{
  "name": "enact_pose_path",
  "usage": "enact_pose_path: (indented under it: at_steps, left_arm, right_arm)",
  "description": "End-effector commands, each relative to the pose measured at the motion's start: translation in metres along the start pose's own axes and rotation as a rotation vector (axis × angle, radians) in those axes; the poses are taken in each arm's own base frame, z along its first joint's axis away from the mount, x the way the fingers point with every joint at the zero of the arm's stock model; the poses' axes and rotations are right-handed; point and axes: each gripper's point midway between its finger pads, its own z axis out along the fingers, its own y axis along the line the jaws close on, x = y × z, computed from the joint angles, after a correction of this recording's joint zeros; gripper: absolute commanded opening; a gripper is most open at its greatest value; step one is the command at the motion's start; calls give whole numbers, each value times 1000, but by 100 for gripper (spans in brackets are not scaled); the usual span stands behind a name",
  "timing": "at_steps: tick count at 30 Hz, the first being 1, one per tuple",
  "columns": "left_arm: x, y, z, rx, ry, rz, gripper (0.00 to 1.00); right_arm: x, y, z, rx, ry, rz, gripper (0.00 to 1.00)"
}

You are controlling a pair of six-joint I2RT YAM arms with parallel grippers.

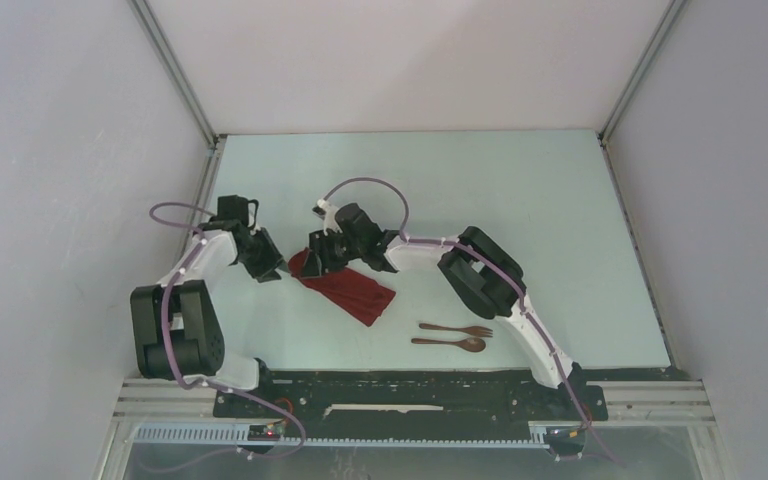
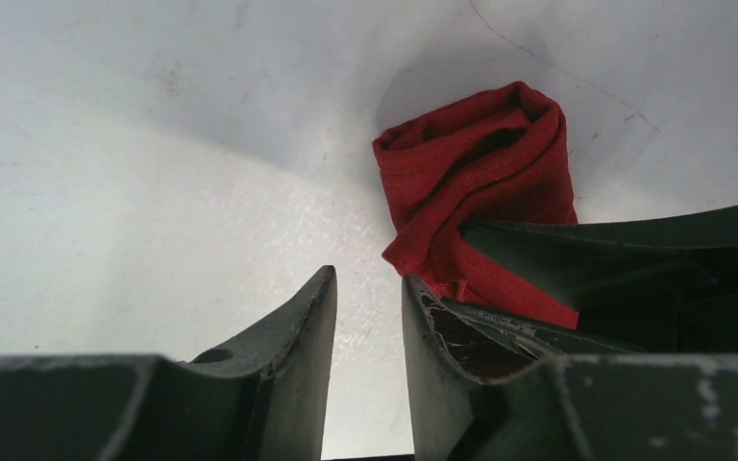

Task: Fold the napkin into a case and place the utensils inside
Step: Stuff the top corner of the smaller-rectangle-folded napkin into the folded napkin.

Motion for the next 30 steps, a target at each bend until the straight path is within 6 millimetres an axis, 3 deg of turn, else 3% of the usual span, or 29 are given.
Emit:
enact_pose_path:
  at_steps: [1,12,17,22,27,30]
  left_arm:
    - [-14,4,-13,13,-79,-39,37]
    - [-15,12,-21,21,-94,-55,39]
    - [-18,15,-25,18,-108,-61,39]
    - [-18,16,-27,17,-115,-55,39]
    - [-12,8,-19,61,-55,-30,41]
    - [-12,3,-17,73,-49,-19,44]
  right_arm:
    - [-1,5,6,24,-9,-132,53]
    - [-3,-9,20,335,-41,-439,54]
    - [-7,-14,19,428,-57,-466,51]
    - [-11,-8,16,418,-71,-457,38]
    - [-23,19,6,311,-97,-353,17]
    - [-36,25,-3,267,-135,-254,2]
